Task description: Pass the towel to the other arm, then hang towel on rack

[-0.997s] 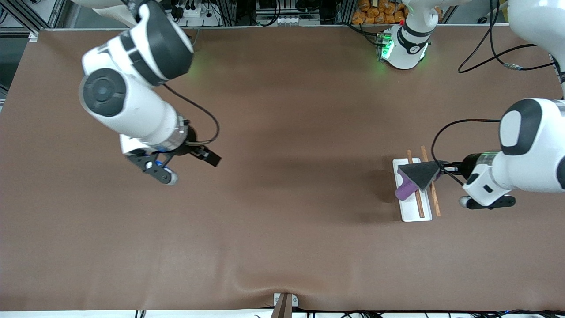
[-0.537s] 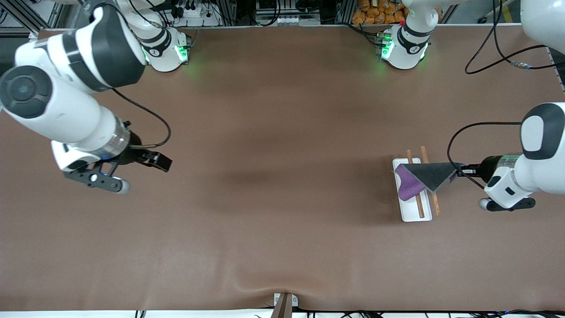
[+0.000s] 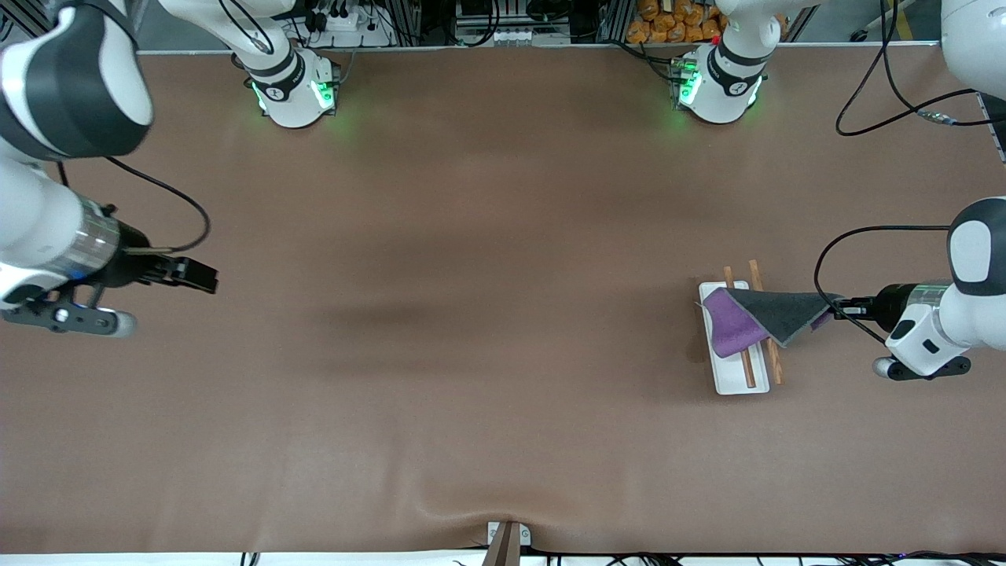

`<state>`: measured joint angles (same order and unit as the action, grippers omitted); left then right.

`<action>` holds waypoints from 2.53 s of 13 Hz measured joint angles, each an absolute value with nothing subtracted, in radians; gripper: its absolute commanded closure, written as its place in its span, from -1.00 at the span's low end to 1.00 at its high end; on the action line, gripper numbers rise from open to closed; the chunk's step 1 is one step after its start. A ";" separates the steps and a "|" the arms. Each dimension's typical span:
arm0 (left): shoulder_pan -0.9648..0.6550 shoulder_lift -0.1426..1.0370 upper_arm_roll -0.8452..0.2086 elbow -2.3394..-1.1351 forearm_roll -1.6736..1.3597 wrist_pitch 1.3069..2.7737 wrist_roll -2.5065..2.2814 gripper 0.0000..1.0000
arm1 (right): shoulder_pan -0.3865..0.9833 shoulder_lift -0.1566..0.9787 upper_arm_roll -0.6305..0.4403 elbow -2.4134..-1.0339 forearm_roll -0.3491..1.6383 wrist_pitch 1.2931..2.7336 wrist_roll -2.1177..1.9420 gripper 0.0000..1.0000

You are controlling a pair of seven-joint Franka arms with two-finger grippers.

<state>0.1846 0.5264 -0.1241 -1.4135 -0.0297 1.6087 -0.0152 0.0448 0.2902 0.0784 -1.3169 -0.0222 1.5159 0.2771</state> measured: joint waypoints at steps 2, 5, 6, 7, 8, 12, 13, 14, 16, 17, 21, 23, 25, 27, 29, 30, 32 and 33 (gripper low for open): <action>0.202 0.537 -0.124 -1.414 -0.030 1.611 -0.010 1.00 | 0.015 0.238 0.079 -1.386 -0.021 1.536 0.266 -1.00; 0.216 0.546 -0.124 -1.414 -0.030 1.619 0.001 -0.98 | 0.000 0.140 0.079 -1.546 -0.021 1.622 0.220 -1.00; 0.219 0.549 -0.124 -1.414 -0.030 1.622 0.001 -1.00 | -0.015 0.114 0.079 -1.591 -0.021 1.637 0.191 -1.00; 0.223 0.552 -0.124 -1.414 -0.030 1.624 0.001 -1.00 | -0.035 0.101 0.079 -1.618 -0.021 1.646 0.173 -1.00; 0.225 0.552 -0.124 -1.414 -0.030 1.626 0.001 -1.00 | -0.053 0.096 0.079 -1.629 -0.021 1.649 0.166 -1.00; 0.225 0.547 -0.129 -1.398 -0.030 1.628 0.001 -1.00 | -0.061 0.091 0.090 -1.624 -0.021 1.656 0.172 -1.00; 0.225 0.539 -0.129 -1.394 -0.030 1.628 0.001 -1.00 | -0.061 0.091 0.094 -1.608 -0.022 1.659 0.172 -1.00; 0.225 0.525 -0.131 -1.390 -0.030 1.628 0.001 -1.00 | -0.059 0.092 0.096 -1.583 -0.022 1.650 0.172 -1.00; 0.225 0.475 -0.137 -1.385 -0.030 1.627 0.001 -1.00 | -0.057 0.101 0.097 -1.519 -0.022 1.592 0.172 -1.00; 0.224 0.441 -0.141 -1.383 -0.030 1.623 0.001 -1.00 | -0.059 0.107 0.095 -1.492 -0.022 1.578 0.172 -1.00; 0.223 0.287 -0.162 -1.381 -0.030 1.565 0.001 -1.00 | -0.095 0.118 0.090 -1.429 0.009 1.572 0.172 -1.00; 0.222 0.236 -0.168 -1.382 -0.030 1.533 0.001 -1.00 | -0.097 0.118 0.090 -1.403 0.017 1.526 0.172 -1.00; 0.218 0.194 -0.170 -1.381 -0.030 1.521 0.001 -1.00 | -0.096 0.113 0.094 -1.399 0.019 1.467 0.174 -1.00; 0.214 0.150 -0.191 -1.382 -0.030 1.504 0.001 -1.00 | -0.096 0.095 0.098 -1.422 0.019 1.487 0.179 -1.00; 0.210 0.113 -0.231 -1.383 -0.030 1.473 0.001 -1.00 | -0.095 0.063 0.098 -1.472 0.019 1.521 0.181 -1.00; 0.208 0.099 -0.255 -1.387 -0.030 1.462 0.000 -1.00 | -0.095 0.050 0.100 -1.489 0.019 1.527 0.181 -1.00; 0.174 0.074 -0.265 -1.408 -0.030 1.458 -0.003 -1.00 | -0.091 0.029 0.103 -1.509 0.019 1.528 0.181 -1.00; 0.134 0.060 -0.243 -1.429 -0.030 1.460 -0.006 -1.00 | -0.085 0.018 0.105 -1.522 0.019 1.535 0.181 -1.00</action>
<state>0.1345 0.0596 -0.2433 -1.4290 -0.0297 1.4602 -0.0055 -0.0852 0.0183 0.1047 -1.5218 0.0187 1.5351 0.1811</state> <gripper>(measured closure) 0.000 0.000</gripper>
